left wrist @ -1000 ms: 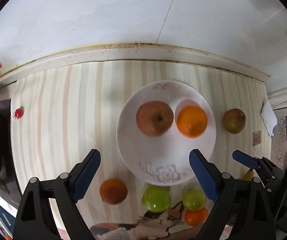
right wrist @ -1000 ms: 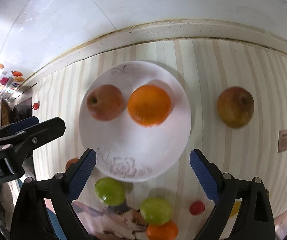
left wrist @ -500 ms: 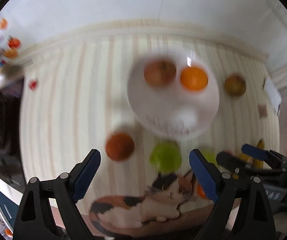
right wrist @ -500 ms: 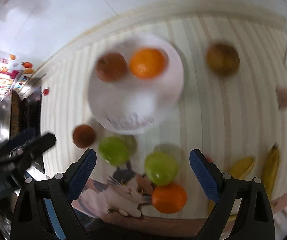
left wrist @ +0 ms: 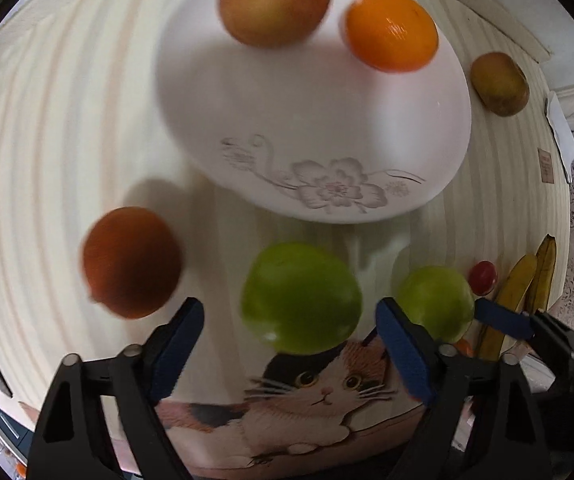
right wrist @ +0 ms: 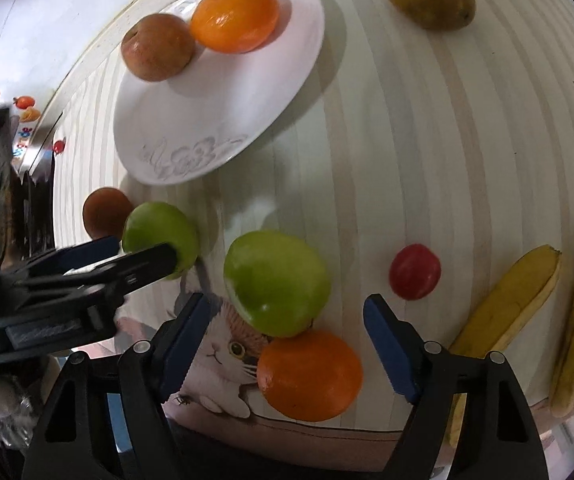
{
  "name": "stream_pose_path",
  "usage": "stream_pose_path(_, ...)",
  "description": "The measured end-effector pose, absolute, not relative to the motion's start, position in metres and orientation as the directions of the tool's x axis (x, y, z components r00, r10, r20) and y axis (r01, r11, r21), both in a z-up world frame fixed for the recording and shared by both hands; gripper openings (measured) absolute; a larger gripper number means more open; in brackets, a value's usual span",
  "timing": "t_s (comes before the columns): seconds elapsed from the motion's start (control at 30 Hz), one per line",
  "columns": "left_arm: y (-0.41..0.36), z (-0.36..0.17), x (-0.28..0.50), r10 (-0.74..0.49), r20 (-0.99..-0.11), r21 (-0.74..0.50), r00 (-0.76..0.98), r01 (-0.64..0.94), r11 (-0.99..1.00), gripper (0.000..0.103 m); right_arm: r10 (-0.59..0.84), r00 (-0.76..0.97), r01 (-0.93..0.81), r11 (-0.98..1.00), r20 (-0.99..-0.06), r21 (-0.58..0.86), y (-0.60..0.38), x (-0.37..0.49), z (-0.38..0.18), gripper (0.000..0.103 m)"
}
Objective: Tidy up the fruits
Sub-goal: 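Grasp a green apple with the left tool while the right tool grasps another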
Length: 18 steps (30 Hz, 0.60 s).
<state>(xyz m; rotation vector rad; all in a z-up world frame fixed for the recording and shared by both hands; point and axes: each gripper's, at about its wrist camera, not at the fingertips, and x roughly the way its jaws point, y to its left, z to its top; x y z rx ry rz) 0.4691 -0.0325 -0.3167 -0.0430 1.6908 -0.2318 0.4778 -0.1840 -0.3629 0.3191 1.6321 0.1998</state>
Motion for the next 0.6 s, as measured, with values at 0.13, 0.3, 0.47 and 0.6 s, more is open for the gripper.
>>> stream_pose_path(0.13,-0.046,-0.319,0.472,-0.138,-0.985,-0.151,-0.103,0.131,0.980,0.061,0.316,-0.060,0.061,0.948,-0.947,0.312,-0.170,0.476,-0.365,0.082)
stream_pose_path(0.3,-0.039,-0.316,0.464,-0.117,-0.988,-0.130,-0.098,0.129,0.983,0.061,0.297,-0.040,0.055,0.954,-0.954,0.294,-0.158,0.480,-0.368,0.081)
stream_pose_path(0.47,-0.009,-0.313,0.455,-0.135,-0.985,-0.141,-0.104,0.059,0.988,0.061,0.250,-0.062,0.013,0.968,-0.966,0.250,-0.138,0.480,-0.381,0.079)
stream_pose_path(0.6,0.008,-0.318,0.453,-0.148,-0.983,-0.150,-0.108,0.009,0.989,0.061,0.261,-0.055,0.037,0.965,-0.964,0.259,-0.135,0.482,-0.384,0.078)
